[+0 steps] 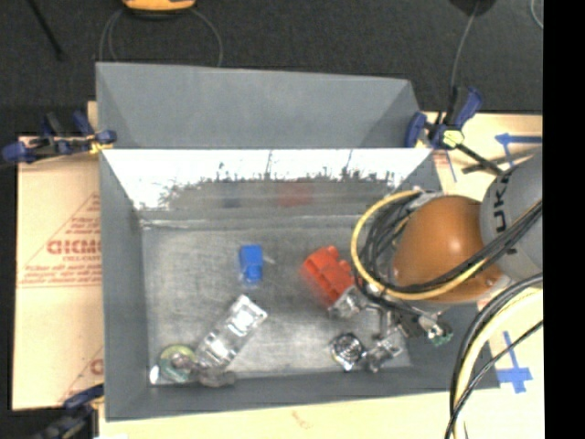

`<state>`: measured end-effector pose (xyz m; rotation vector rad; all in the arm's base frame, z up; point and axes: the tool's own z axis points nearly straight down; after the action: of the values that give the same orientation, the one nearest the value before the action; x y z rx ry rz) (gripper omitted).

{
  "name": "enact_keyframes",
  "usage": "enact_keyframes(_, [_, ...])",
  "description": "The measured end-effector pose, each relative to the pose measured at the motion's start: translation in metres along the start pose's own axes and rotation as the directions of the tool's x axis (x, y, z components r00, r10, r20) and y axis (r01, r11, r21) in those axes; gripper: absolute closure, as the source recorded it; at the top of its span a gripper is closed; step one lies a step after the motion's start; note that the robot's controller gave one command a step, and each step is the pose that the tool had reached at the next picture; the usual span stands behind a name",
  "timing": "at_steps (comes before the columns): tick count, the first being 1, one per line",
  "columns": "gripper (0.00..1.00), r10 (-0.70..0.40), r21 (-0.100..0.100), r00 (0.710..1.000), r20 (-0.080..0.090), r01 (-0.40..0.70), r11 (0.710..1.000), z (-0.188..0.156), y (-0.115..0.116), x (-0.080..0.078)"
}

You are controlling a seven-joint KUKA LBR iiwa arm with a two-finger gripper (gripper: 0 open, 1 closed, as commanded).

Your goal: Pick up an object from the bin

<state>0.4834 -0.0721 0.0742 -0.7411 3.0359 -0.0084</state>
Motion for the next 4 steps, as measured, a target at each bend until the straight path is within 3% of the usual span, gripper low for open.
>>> enact_keyframes(1, [0.00,-0.094,-0.007,0.996,-0.009,0.094,0.996,-0.027,0.029,-0.009])
enact_keyframes(2, [0.00,-0.510,-0.012,0.860,-0.006,0.510,0.860,-0.026,0.015,-0.014])
enact_keyframes(3, [0.00,-0.685,-0.010,0.729,-0.004,0.685,0.729,0.001,0.030,-0.018])
enact_keyframes(4, [0.00,-0.681,-0.013,0.733,-0.004,0.681,0.732,0.000,0.028,-0.019])
